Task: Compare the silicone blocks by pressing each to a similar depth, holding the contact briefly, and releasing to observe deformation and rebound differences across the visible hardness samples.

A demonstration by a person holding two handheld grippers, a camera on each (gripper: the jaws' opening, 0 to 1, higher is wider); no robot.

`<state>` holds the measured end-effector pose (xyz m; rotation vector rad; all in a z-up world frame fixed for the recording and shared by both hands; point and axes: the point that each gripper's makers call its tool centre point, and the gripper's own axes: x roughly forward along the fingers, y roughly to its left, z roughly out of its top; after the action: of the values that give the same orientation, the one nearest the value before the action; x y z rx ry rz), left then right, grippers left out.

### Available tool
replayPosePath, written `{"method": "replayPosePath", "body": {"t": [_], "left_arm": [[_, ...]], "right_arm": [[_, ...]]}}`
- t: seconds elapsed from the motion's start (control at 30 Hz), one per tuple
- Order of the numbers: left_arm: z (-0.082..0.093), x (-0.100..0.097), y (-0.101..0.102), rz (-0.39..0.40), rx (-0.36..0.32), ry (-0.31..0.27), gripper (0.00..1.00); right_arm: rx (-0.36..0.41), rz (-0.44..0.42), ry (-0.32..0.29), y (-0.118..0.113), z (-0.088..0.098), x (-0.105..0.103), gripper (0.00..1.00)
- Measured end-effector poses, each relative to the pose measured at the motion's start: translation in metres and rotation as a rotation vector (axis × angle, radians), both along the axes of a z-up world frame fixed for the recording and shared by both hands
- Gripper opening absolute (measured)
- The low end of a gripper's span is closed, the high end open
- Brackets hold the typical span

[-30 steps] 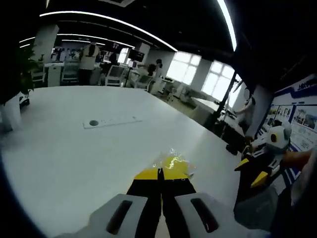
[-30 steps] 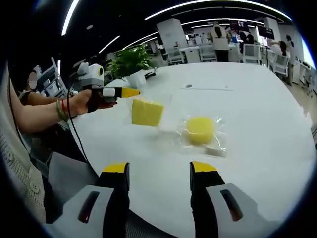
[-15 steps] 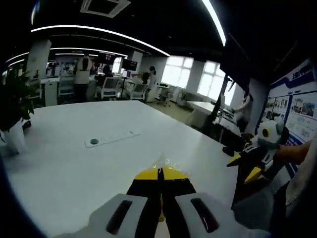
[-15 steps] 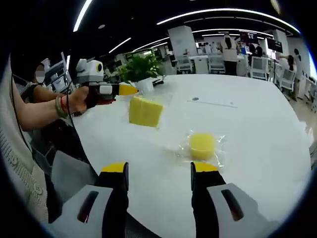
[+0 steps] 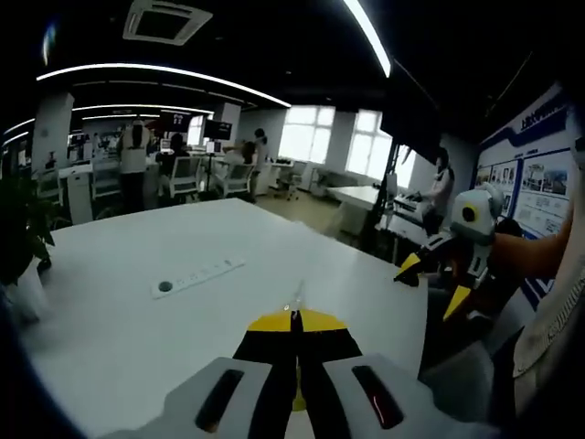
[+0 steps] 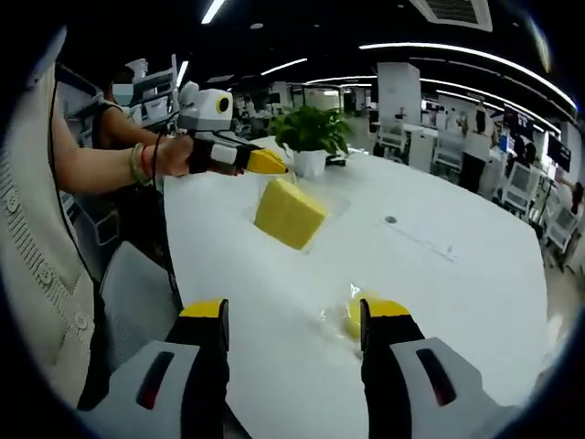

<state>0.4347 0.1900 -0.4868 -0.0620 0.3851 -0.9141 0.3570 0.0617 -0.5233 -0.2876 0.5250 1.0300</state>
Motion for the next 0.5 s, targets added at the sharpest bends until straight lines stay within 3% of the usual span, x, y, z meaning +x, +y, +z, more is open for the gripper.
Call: {"method": "replayPosePath", "body": {"t": [0.23,0.5], "left_arm": [[0.021,-0.006,-0.008,-0.066,0.023,-0.046,0.0],[0.029,-0.014,-0.016,-0.141,0.071,-0.071,0.0]], "right_arm": [[-0.072,0.135,-0.049,0.016,0.021,0.019,0.56],[-0.103,0.232,-0.087,0.034,0.038,0.038,0.62]]}}
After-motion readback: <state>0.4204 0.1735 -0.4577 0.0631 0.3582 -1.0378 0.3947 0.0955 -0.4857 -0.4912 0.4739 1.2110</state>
